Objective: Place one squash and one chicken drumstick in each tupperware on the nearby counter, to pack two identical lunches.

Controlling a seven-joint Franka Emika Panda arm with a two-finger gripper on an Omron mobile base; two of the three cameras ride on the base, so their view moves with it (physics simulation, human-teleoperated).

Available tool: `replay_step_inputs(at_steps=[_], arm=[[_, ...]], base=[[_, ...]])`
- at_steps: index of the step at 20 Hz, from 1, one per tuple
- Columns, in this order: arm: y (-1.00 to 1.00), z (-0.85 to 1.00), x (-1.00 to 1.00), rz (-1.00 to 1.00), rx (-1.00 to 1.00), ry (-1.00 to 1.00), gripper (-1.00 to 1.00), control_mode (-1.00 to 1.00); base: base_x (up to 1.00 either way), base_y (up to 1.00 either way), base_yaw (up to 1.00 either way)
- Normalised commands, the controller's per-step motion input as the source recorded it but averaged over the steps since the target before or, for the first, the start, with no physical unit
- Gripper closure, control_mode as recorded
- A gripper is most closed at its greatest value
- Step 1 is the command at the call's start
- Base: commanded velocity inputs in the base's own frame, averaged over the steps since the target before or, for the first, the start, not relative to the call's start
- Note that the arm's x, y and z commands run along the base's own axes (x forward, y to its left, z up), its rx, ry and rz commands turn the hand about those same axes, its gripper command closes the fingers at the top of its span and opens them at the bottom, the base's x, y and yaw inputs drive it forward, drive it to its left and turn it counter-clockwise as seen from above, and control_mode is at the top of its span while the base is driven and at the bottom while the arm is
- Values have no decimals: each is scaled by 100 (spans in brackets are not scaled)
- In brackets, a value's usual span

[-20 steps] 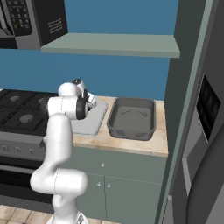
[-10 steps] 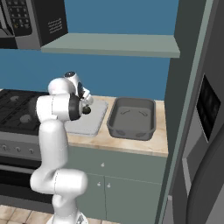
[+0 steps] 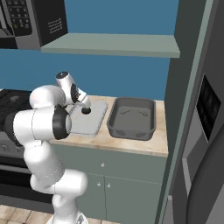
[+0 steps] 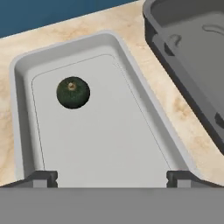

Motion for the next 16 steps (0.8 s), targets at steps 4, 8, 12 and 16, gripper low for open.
replay_step_inputs(at_steps=[4,8,12,16], arm=[[-16,74,-100,0,0,-7,-100,-100],[-17,61,-100,-2,0,-4,-100,-100],[-16,58,-100,0,0,0,-100,-100],[-21,61,-100,3,0,0,-100,-100]], base=[[0,0,0],[0,0,0],[0,0,0],[0,0,0]])
